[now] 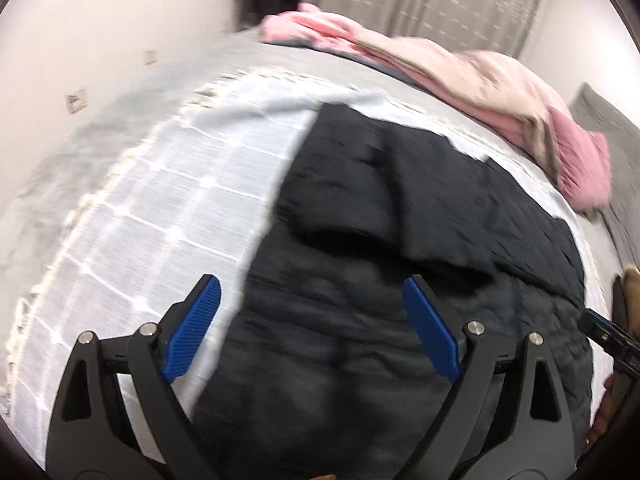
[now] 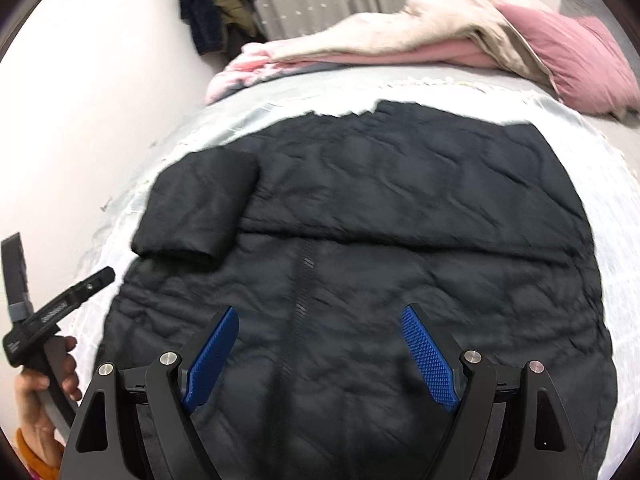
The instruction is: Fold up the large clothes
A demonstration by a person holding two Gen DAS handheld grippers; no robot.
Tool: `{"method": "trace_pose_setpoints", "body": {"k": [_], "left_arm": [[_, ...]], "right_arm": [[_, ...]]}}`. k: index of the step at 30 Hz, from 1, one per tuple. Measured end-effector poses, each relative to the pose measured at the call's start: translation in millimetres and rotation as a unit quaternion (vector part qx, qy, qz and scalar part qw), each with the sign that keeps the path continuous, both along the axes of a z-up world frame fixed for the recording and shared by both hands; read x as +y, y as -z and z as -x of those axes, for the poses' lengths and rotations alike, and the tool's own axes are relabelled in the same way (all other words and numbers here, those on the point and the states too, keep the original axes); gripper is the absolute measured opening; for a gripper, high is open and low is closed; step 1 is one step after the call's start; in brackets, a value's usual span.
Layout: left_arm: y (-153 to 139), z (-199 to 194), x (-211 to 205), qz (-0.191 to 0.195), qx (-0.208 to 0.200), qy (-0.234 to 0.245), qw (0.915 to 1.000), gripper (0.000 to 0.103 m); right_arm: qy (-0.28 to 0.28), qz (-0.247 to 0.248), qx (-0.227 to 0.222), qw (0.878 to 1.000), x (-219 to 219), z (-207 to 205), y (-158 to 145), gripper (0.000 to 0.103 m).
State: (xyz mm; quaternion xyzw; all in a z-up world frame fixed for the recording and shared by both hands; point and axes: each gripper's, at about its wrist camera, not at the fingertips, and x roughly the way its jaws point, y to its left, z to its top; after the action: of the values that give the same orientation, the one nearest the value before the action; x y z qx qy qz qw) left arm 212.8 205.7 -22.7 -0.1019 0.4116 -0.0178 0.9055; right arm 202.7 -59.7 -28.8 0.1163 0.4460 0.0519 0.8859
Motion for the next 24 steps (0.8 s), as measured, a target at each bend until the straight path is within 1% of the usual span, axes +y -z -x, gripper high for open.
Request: {"method": "trace_pose_setpoints", "body": {"k": [2, 3, 5, 7, 9, 12, 14, 15, 16, 17, 19, 22, 24], "left_arm": [[-0.3, -4.7, 9.7, -0.004, -0.011, -0.017, 0.9998, 0.092], [0.0, -7.1, 13.1, 0.001, -0.016, -0.023, 0.9996, 0.092], [1.8, -11.0, 17.9, 0.017, -0.017, -0.026, 0.9994, 0.092], [3.2, -13.9, 20.3, 0.033, -0.013, -0.030, 0.9989, 0.092], [4.3, -16.3, 18.4, 0.034, -0.015, -0.032, 0.9988, 0.092], [9.4, -20.5, 21.0, 0.026, -0.010, -0.040, 0.9988, 0.092], [15.1, -25.9, 22.9, 0.030, 0.001, -0.050, 0.9983, 0.092], [18.7, -28.0, 23.0, 0.037, 0.006, -0.054, 0.9978, 0.092], [21.1, -30.0, 22.5, 0.043, 0.009, -0.054, 0.9976, 0.092], [23.2, -31.4, 21.2, 0.049, 0.012, -0.053, 0.9974, 0.092], [26.4, -34.4, 16.7, 0.054, 0.017, -0.048, 0.9973, 0.092], [25.9, -35.3, 9.8, 0.054, 0.016, -0.042, 0.9975, 0.092], [23.1, -34.1, 5.3, 0.061, 0.013, -0.035, 0.9974, 0.092]], "right_arm": [[-0.022, 0.018, -0.009, 1.000, 23.1, -14.1, -3.6, 0.085], [-0.033, 0.029, -0.014, 0.999, 35.7, -22.5, -4.9, 0.085], [-0.043, 0.046, -0.026, 0.998, 56.7, -36.1, -7.3, 0.084], [-0.068, 0.071, -0.041, 0.994, 82.3, -47.0, -8.0, 0.084], [-0.130, 0.107, -0.043, 0.985, 122.2, -60.9, -1.2, 0.084], [-0.189, 0.153, -0.048, 0.969, 164.5, -74.2, 14.9, 0.083], [-0.201, 0.202, -0.046, 0.957, 184.6, -85.6, 29.4, 0.075], [-0.198, 0.217, -0.041, 0.955, 188.2, -89.9, 34.5, 0.063], [-0.195, 0.231, -0.032, 0.953, 191.5, -96.6, 40.5, 0.046], [-0.196, 0.232, -0.028, 0.952, 190.3, -99.7, 42.4, 0.038], [-0.188, 0.227, -0.034, 0.955, 182.6, -104.8, 40.2, 0.010], [-0.151, 0.192, -0.052, 0.968, 157.2, -110.2, 23.9, 0.006], [-0.117, 0.163, -0.074, 0.977, 131.3, -109.6, 7.6, 0.006]]}}
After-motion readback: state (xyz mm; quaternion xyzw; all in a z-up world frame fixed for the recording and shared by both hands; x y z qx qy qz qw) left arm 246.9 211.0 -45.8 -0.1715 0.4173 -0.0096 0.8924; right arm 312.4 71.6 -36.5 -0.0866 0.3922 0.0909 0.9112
